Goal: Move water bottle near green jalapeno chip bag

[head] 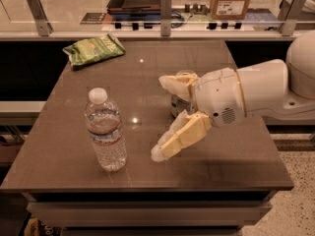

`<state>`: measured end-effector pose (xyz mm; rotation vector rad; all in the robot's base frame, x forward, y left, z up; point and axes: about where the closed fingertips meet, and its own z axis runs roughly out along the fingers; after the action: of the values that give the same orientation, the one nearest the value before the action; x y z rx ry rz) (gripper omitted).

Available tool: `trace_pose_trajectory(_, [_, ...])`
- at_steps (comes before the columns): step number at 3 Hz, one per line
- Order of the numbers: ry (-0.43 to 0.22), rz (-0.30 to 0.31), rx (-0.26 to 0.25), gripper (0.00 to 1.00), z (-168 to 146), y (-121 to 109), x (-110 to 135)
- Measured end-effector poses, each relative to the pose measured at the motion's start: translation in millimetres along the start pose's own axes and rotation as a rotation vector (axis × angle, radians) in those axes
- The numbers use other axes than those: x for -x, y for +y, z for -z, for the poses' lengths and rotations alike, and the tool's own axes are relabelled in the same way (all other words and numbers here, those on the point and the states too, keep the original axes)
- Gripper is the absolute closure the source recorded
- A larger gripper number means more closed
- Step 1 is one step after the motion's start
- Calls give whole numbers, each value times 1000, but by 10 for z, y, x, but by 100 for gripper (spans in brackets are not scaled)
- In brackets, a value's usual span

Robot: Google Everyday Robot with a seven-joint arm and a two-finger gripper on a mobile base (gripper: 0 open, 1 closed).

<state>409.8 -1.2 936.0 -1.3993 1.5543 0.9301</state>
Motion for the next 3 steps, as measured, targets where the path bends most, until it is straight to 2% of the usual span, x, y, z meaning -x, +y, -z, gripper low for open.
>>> trace_pose_trajectory(1, [-127, -4, 51, 0, -187, 56, 98])
trace_pose_trajectory(2, [-127, -4, 51, 0, -187, 56, 98])
trace_pose_trajectory(3, [-158, -2, 14, 0, -284, 37, 30])
